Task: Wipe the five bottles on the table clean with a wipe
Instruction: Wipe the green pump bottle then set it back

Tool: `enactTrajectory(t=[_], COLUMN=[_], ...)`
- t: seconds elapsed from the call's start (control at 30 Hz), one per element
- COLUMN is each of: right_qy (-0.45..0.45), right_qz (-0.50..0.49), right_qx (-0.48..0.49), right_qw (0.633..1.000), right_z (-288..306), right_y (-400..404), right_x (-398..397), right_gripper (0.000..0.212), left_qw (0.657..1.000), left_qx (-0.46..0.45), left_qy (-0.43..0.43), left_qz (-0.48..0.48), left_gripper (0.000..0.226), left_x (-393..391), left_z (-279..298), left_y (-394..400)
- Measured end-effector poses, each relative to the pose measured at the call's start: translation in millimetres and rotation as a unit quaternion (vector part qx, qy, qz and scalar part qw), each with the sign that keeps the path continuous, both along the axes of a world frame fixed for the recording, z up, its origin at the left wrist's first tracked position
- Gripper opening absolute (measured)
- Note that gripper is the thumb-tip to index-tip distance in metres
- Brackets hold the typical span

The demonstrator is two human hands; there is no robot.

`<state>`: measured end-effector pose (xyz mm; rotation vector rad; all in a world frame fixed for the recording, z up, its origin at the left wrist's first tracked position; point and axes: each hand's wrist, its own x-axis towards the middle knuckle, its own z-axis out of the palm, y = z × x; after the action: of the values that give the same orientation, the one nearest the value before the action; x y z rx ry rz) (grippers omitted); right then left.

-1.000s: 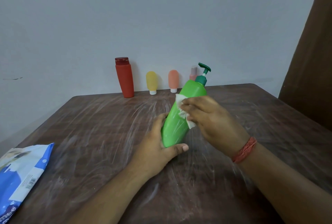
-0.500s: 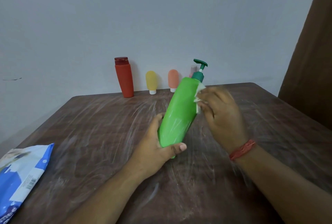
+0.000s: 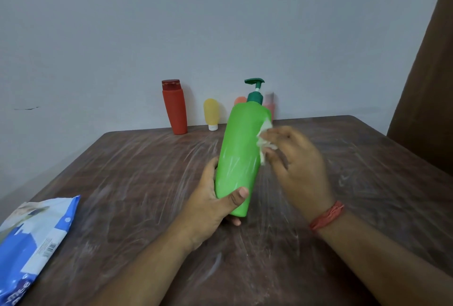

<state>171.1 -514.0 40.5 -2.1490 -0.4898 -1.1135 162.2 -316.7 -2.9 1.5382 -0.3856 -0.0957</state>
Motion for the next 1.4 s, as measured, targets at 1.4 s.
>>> enactTrajectory(t=[1.4], right_qy=[-0.018], right_qz=[0.178], right_qx=[-0.274], right_qw=[0.945], right_z=[-4], right_y=[13], right_x=[-16], right_gripper=[0.017], left_qw=[0.995], left_qx=[-0.081], left_qy=[0.050], left_qz=[0.015], left_gripper=[0.083], left_x=[1], left_z=[5], left_y=[2])
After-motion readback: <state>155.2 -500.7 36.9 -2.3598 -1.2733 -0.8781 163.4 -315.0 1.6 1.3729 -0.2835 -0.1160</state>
